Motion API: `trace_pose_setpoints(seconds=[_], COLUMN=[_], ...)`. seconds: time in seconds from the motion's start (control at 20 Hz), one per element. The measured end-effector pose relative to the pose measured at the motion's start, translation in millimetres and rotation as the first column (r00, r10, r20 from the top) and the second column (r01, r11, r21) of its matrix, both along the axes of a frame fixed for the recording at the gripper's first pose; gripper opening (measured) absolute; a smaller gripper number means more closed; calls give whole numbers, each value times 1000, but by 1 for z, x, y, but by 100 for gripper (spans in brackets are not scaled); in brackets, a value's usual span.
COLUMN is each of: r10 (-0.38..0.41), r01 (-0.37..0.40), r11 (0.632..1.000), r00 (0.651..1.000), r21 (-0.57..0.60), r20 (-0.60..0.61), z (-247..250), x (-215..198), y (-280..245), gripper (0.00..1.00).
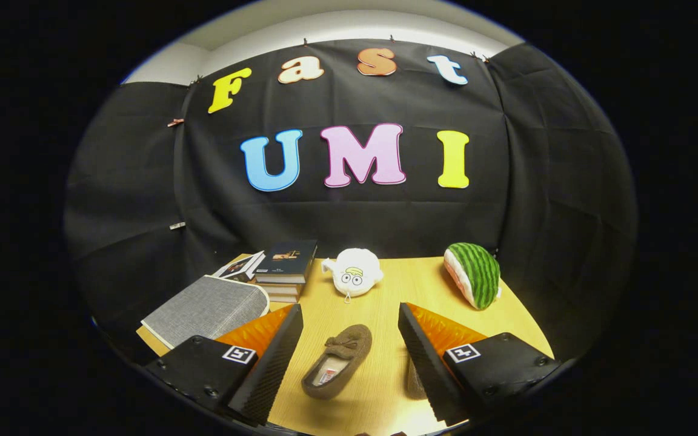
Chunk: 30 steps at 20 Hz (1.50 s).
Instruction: Open the storage box then place both shoes into the box .Put the left shoe in first, then the right shoe, with the right side of both shoes facing outward in a uniform manner.
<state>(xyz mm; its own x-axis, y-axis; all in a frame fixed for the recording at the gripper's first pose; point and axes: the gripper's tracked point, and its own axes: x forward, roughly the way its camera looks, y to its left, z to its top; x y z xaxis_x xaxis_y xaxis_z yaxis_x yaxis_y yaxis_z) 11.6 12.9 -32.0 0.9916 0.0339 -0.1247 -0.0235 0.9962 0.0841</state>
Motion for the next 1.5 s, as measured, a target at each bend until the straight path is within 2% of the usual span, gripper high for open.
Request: trace_pose_setpoints(seconds=[0.15,0.35,0.6,0.7,0.9,1.05,1.2,1.4,1.5], r10=[-3,26,102,175,347,464,548,654,697], r01=[3,-22,-90,-148,-248,-283,-245,-191,-176], r11=[1000,998,991,972,886,814,732,599,547], r00=[1000,998,989,975,915,842,765,677,637], r21=[-13,58,101,185,391,508,635,778,818], r20=[-18,-64,-111,-139,-207,-274,-337,-337,-329], z=[-5,-12,-19,-24,-44,-76,-108,-125,-134], x=[10,24,38,41,43,39,35,30,30], y=[-5,1,23,43,91,125,152,190,206], gripper=[98,99,98,98,98,98,98,98,98])
